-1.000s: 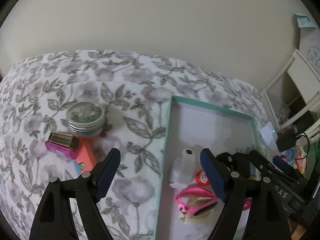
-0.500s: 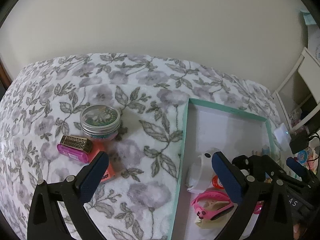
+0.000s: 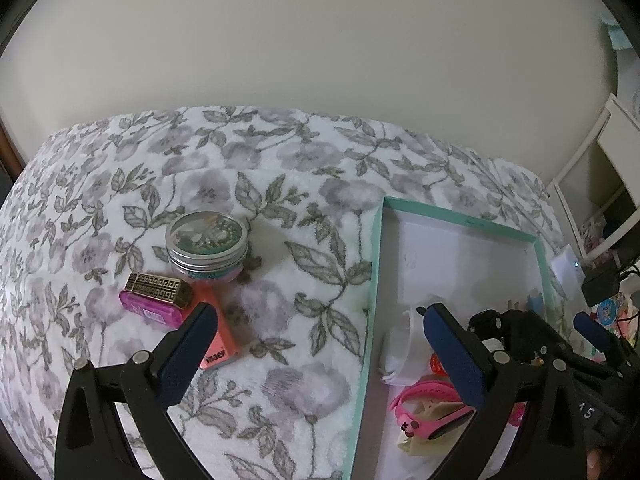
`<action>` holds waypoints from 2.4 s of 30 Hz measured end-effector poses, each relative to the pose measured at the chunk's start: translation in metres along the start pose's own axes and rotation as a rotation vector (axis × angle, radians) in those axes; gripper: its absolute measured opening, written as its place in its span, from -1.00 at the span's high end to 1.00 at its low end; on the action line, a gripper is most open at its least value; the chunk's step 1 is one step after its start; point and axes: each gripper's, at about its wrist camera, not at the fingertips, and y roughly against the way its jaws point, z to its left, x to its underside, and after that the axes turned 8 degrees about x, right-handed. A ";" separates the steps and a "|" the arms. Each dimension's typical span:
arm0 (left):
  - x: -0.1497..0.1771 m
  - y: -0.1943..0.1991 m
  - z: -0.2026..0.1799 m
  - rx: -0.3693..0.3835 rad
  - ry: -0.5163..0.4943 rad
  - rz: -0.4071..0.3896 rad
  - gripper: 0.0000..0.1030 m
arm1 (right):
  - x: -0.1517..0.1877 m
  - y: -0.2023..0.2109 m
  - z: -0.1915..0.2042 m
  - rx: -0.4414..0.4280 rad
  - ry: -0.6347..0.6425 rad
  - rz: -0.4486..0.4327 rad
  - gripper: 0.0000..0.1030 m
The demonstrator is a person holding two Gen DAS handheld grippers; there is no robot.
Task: Organize rigid objects
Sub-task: 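Move both grippers back to the remaining items beside the tray, then grasp the pink lighter with the left gripper while the right reaches the orange box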
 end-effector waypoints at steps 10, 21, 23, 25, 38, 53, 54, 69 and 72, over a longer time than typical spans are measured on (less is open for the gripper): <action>-0.023 0.040 0.079 -0.042 0.140 -0.095 -0.99 | -0.016 0.044 0.043 -0.165 -0.005 -0.118 -1.00; -0.030 0.073 0.162 -0.145 0.278 -0.109 -0.99 | -0.009 0.061 0.122 -0.215 0.149 -0.140 -1.00; -0.029 0.077 0.171 -0.146 0.293 -0.105 -0.99 | -0.006 0.062 0.137 -0.225 0.174 -0.138 -1.00; -0.028 0.079 0.177 -0.150 0.299 -0.103 -0.99 | -0.003 0.062 0.152 -0.236 0.198 -0.139 -1.00; -0.020 0.033 0.195 -0.122 0.320 0.016 -0.99 | 0.016 0.024 0.200 -0.275 0.230 -0.047 -1.00; -0.010 -0.025 0.162 -0.047 0.197 0.145 -0.99 | 0.029 -0.018 0.200 -0.302 0.202 0.068 -1.00; -0.009 -0.026 0.159 -0.048 0.186 0.149 -0.99 | 0.030 -0.018 0.200 -0.303 0.201 0.067 -1.00; 0.004 -0.036 0.177 -0.095 0.207 0.214 -0.99 | 0.030 -0.018 0.202 -0.297 0.232 0.073 -1.00; 0.008 -0.034 0.186 -0.099 0.223 0.236 -0.99 | 0.031 -0.018 0.206 -0.300 0.244 0.078 -1.00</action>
